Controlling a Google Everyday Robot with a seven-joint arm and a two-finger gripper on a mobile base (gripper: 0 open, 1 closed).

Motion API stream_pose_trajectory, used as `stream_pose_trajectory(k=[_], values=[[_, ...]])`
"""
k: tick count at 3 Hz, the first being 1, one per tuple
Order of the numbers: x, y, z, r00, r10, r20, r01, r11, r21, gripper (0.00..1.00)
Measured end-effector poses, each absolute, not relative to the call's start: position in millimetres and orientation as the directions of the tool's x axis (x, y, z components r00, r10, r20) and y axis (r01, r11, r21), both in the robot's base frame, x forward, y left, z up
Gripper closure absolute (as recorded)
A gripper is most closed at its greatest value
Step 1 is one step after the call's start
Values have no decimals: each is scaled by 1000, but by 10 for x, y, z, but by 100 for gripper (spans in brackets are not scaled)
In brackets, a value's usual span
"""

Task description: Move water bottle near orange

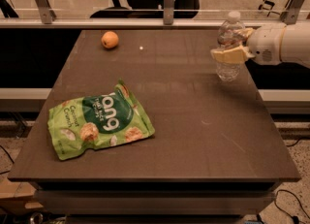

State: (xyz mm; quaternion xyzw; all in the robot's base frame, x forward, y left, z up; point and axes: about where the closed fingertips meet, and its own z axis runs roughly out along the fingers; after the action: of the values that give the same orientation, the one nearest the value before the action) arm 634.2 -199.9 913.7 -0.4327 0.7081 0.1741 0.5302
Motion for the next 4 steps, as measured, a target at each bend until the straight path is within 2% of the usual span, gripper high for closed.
stream_pose_trajectory(k=[2, 3, 4], values=[[6277, -1746, 9659, -20, -609, -793, -872, 399, -284, 100], [6354, -1576, 9857, -3, -633, -774, -898, 342, -277, 100], [6463, -1374, 9971, 3, -600, -800, -917, 317, -241, 100]])
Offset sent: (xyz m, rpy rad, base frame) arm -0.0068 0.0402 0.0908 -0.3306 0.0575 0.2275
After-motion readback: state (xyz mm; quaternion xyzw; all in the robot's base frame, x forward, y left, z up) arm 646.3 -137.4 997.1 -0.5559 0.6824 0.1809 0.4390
